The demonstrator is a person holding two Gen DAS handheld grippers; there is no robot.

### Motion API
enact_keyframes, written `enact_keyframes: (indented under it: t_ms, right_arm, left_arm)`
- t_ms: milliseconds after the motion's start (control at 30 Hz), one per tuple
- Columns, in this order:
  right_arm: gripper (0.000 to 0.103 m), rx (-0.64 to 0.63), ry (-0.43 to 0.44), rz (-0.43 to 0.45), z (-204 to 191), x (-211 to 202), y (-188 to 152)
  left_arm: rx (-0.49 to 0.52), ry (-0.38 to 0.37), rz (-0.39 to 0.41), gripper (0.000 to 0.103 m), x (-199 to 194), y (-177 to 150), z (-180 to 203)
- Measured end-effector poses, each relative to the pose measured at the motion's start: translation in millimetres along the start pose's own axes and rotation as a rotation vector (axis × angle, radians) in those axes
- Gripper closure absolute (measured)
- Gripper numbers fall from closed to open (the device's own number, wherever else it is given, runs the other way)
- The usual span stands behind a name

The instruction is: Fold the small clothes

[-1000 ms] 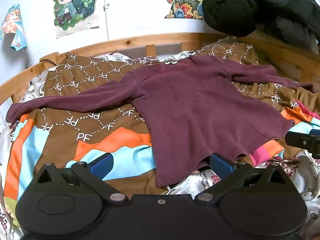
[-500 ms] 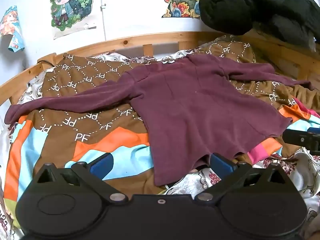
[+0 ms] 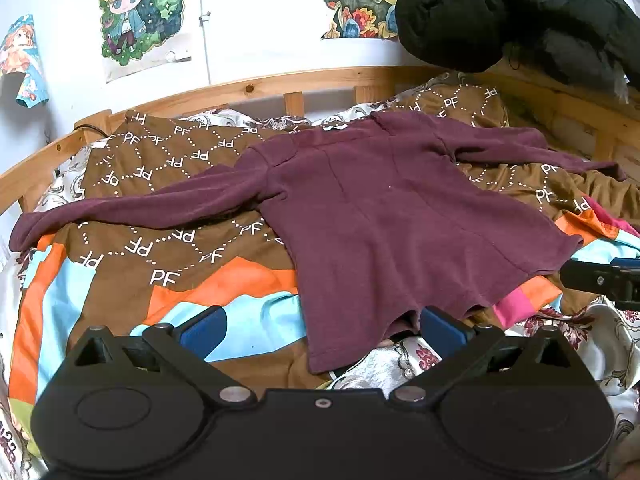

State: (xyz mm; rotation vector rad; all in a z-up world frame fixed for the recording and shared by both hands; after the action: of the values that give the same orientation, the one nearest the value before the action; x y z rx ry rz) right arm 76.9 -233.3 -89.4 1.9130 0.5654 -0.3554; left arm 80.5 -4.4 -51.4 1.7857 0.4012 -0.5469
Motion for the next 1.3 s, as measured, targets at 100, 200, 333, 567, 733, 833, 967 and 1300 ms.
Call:
enact_keyframes:
  t_ms: [100, 200, 333, 567, 733, 833, 967, 1300]
  right_arm:
    - [0.0, -0.002, -0.002, 0.002, 0.0, -0.4, 0.8]
    - [0.0, -0.008, 0.001, 0.008, -0.6, -1.0, 0.8]
    - [0.0, -0.008, 0.003, 0.007, -0.9, -1.2, 0.0]
    - [0.0, -0.008, 0.002, 0.006, -0.9, -1.1, 0.3]
    - [0.0, -0.006, 0.002, 0.005, -0.6, -1.2, -0.1]
    - [0.0, -0.004, 0.004, 0.006, -0.7, -1.4, -0.2]
    - [0.0, -0.003, 0.004, 0.005, -0.4, -1.2, 0.1]
    - [0.0, 0.004, 0.001, 0.003, 1.0, -1.4, 0.4]
  left_arm:
    - [0.0, 0.001, 0.0, 0.001, 0.1, 0.1, -0.2]
    - [0.0, 0.002, 0.001, 0.001, -0.1, -0.3, 0.0]
    - [0.002, 0.002, 0.001, 0.001, 0.1, -0.6, 0.1]
    - [0.001, 0.002, 0.002, 0.001, 0.1, -0.9, -0.2]
    - [-0.005, 0.001, 0.001, 0.001, -0.2, -1.6, -0.7]
    - [-0.005, 0.001, 0.0, 0.001, 0.0, -2.4, -1.3]
    - [-0.005, 0.0, 0.001, 0.001, 0.1, -2.2, -1.3]
    - [-0.007, -0.001, -0.001, 0.001, 0.2, -2.9, -2.2]
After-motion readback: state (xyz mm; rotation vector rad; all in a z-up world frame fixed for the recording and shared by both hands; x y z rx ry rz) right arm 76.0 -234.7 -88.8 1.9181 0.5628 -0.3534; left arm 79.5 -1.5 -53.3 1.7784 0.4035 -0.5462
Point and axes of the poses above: each gripper's, at about its wrist camera, not at the fingertips, and x roughly the way its jaws point, z to its right, y to its top, the point moved 10 cm from there along x, roughly the way its jaws point, and after that the axes turned 9 degrees about x, right-handed, at the moved point
